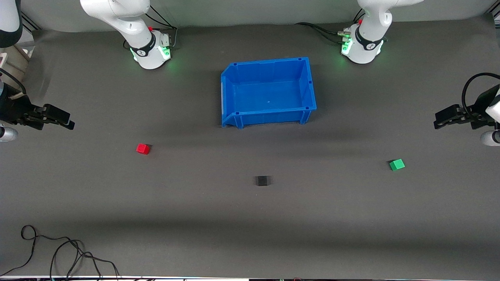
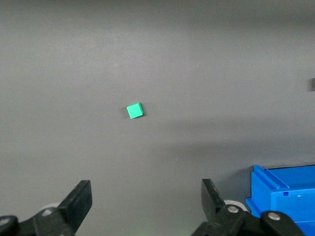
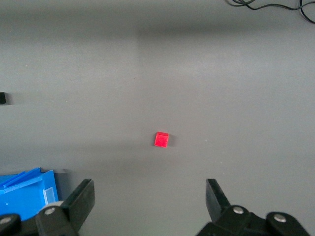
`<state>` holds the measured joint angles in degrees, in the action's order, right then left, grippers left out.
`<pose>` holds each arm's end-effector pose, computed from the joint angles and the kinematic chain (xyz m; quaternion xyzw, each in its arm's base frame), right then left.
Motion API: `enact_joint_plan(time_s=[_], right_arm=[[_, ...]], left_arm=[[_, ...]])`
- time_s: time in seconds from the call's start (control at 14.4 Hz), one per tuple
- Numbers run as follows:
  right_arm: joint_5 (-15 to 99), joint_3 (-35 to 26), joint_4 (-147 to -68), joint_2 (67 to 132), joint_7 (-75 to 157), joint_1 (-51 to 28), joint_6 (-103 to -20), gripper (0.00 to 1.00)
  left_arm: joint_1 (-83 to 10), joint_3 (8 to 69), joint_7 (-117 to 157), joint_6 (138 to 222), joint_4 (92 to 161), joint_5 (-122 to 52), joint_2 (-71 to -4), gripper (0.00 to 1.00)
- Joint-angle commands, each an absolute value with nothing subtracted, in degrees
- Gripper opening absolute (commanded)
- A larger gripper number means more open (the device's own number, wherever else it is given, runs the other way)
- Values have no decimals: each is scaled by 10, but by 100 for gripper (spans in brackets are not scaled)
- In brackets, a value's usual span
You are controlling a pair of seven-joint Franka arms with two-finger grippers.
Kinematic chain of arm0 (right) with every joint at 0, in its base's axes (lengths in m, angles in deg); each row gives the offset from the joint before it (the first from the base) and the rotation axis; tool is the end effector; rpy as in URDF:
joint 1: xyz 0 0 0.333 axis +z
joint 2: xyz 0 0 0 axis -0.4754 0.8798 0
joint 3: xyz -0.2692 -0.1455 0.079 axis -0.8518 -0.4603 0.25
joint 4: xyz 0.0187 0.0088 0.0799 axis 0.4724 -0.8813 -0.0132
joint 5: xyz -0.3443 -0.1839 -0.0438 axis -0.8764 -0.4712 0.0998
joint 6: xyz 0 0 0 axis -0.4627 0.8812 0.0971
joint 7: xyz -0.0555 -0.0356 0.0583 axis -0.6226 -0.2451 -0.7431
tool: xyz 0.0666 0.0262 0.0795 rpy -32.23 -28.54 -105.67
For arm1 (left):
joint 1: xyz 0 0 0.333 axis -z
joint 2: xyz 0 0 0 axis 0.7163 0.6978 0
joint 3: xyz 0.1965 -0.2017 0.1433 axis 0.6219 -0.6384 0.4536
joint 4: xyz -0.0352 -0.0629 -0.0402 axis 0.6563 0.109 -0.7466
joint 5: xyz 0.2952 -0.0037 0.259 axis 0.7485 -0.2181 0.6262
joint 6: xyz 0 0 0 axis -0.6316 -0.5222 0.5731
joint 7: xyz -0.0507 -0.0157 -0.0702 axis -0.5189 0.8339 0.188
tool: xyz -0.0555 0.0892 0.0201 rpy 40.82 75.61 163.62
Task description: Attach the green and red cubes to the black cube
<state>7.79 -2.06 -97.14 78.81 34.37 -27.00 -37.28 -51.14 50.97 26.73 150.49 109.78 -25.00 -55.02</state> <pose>0.5741 -0.0084 0.6077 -0.9993 0.0284 0.0030 0.0243 0.5923 0.0008 0.6024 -0.9996 0.0091 0.0268 0.0009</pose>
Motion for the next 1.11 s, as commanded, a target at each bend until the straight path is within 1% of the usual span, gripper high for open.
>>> enact_joint_plan(time_s=[0.0,0.56,0.7,0.9,1.04], right_arm=[[69,-17,-986,774,345,-271,-375,100],[69,-16,-984,774,346,-271,-373,100],[69,-16,-984,773,346,-271,-373,100],[69,-16,-985,773,345,-270,-373,100],[69,-17,-986,774,344,-263,-373,100]], left_arm=[[-514,512,271,1490,1082,-244,-544,99],[-515,512,260,1492,1095,-245,-547,99],[-521,522,252,1481,1096,-242,-551,99],[-532,529,229,1490,1099,-239,-544,99],[-528,528,199,1501,1125,-202,-540,99]])
